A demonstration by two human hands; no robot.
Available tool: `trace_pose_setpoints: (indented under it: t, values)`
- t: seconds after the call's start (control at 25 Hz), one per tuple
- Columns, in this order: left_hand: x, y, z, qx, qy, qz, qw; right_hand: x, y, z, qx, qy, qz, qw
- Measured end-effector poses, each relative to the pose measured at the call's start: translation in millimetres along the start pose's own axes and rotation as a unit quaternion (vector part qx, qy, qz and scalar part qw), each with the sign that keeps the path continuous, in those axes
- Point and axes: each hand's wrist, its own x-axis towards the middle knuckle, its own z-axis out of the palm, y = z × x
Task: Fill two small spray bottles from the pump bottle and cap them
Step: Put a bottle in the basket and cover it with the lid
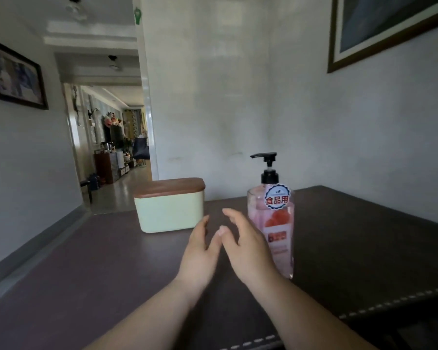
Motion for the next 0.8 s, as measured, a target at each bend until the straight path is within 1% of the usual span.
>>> trace_pose_setpoints:
  t: [0.08,0.2,0.24,0.32,0.4,0.48,0.52,0.6,0.64,0.8]
  values:
    - [-8.7,12.7,20.2,-0.005,-0.021,0.011,1.000,-13.3,5.7,-23.4,-0.001,0.026,-0.010,1.000]
    - [-16.4,33.3,43.5,0.006,-0.043,0.025,0.999,-20.9,20.0,-55.8,-0.002,0.089,-0.048,0.995]
    - [-17.2,39.6,48.9,0.003,-0.048,0.026,0.998,-18.8,27.2,-66.1,0.012,0.101,-0.039,0.994]
    - [-15.0,46.6,56.7,-0.019,-0.057,0.022,0.998,-12.1,44.0,-82.1,0.029,0.108,0.009,0.994]
    - [-10.6,45.8,62.7,-0.027,-0.063,0.008,0.998,-5.1,62.1,-89.8,0.030,0.078,0.076,0.994]
    - [-7.4,42.4,69.0,-0.031,-0.070,-0.001,0.997,0.2,80.0,-89.9,0.049,0.012,0.125,0.991]
    - [-5.5,39.2,72.4,-0.032,-0.073,-0.002,0.997,2.0,87.9,-87.7,0.077,-0.027,0.140,0.987]
    - [-0.7,33.9,78.0,-0.033,-0.074,-0.002,0.997,7.0,100.3,-80.4,0.145,-0.102,0.149,0.973]
    - [1.4,32.2,79.7,-0.031,-0.072,-0.001,0.997,10.0,104.8,-76.6,0.166,-0.125,0.148,0.967]
    - [14.8,21.9,80.4,-0.031,-0.064,0.004,0.997,24.8,113.3,-66.2,0.173,-0.153,0.134,0.964]
